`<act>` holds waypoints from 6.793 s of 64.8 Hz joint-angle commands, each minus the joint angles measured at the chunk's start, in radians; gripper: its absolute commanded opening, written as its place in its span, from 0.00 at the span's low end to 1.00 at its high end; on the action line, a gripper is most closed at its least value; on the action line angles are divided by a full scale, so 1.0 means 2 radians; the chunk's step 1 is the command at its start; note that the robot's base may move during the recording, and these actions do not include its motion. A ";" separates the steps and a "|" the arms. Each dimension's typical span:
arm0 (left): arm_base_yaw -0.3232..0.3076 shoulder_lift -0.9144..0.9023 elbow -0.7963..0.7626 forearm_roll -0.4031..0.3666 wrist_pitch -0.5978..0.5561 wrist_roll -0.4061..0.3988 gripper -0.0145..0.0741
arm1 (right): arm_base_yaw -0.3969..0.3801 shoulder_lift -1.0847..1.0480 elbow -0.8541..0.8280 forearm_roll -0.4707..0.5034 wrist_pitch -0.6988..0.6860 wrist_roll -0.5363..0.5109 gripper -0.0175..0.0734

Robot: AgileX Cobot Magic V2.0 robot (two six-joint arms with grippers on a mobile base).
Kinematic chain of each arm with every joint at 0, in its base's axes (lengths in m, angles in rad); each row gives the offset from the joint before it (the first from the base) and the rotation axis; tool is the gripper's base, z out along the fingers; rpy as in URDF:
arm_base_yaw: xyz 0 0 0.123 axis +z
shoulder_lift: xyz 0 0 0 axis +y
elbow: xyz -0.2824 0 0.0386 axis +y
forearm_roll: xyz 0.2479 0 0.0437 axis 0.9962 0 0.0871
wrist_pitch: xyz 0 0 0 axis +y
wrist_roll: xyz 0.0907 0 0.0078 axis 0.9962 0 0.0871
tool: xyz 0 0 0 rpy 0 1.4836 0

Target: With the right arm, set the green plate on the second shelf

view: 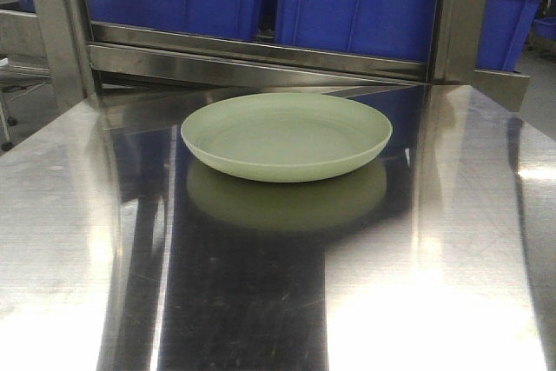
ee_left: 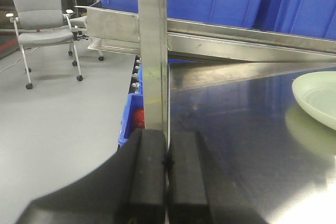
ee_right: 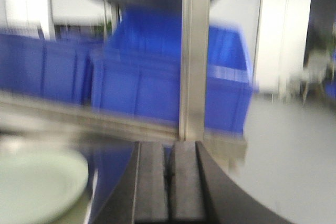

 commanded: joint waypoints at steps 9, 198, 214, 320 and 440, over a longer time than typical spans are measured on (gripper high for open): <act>-0.003 -0.009 0.021 -0.006 -0.042 -0.004 0.31 | -0.004 -0.007 -0.109 -0.039 -0.068 0.000 0.25; -0.003 -0.009 0.021 -0.006 -0.042 -0.004 0.31 | 0.066 1.084 -0.959 0.251 0.757 -0.017 0.53; -0.003 -0.009 0.021 -0.006 -0.042 -0.004 0.31 | 0.066 1.084 -0.959 0.251 0.759 -0.017 0.25; -0.003 -0.009 0.021 -0.006 -0.042 -0.004 0.31 | 0.064 0.214 -0.667 0.007 0.583 -0.016 0.25; -0.003 -0.007 0.021 -0.007 -0.039 -0.004 0.31 | -0.009 0.045 -0.141 -0.043 0.097 -0.001 0.25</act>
